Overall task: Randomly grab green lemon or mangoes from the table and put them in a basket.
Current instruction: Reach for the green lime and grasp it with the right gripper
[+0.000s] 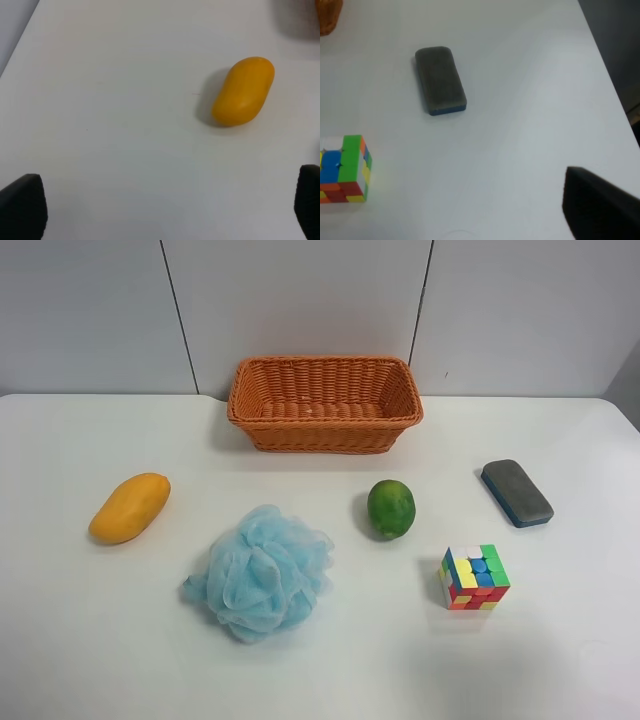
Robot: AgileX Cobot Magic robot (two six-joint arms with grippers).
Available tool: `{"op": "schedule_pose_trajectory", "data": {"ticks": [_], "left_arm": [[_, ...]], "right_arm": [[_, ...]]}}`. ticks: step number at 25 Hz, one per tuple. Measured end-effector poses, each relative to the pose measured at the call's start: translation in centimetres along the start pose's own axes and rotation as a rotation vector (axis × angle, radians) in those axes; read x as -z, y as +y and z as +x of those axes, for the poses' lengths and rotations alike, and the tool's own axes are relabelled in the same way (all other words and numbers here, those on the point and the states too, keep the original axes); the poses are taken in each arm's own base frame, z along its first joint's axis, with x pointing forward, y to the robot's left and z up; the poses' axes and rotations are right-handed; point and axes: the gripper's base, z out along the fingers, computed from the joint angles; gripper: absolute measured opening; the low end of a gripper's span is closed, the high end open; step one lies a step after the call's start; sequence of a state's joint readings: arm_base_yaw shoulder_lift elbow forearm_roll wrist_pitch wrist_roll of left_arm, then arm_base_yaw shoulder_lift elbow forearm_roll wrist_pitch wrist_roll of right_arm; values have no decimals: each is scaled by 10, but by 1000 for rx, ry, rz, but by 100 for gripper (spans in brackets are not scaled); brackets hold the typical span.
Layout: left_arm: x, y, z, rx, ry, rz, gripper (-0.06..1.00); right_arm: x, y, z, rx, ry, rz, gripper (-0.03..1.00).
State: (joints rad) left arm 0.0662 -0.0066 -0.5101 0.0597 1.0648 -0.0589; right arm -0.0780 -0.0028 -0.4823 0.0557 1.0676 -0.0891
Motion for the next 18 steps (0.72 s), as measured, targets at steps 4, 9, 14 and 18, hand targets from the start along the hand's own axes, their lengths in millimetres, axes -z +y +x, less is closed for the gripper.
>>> {"op": "schedule_pose_trajectory", "data": {"ticks": [4, 9, 14, 18], "left_arm": [[0, 0, 0, 0, 0, 0, 99], [0, 0, 0, 0, 0, 0, 99], [0, 0, 0, 0, 0, 0, 99], [0, 0, 0, 0, 0, 0, 99]], "right_arm": [[0, 0, 0, 0, 0, 0, 98], [0, 0, 0, 0, 0, 0, 98], [0, 0, 0, 0, 0, 0, 98], [-3, 1, -2, -3, 19, -18, 98]]}}
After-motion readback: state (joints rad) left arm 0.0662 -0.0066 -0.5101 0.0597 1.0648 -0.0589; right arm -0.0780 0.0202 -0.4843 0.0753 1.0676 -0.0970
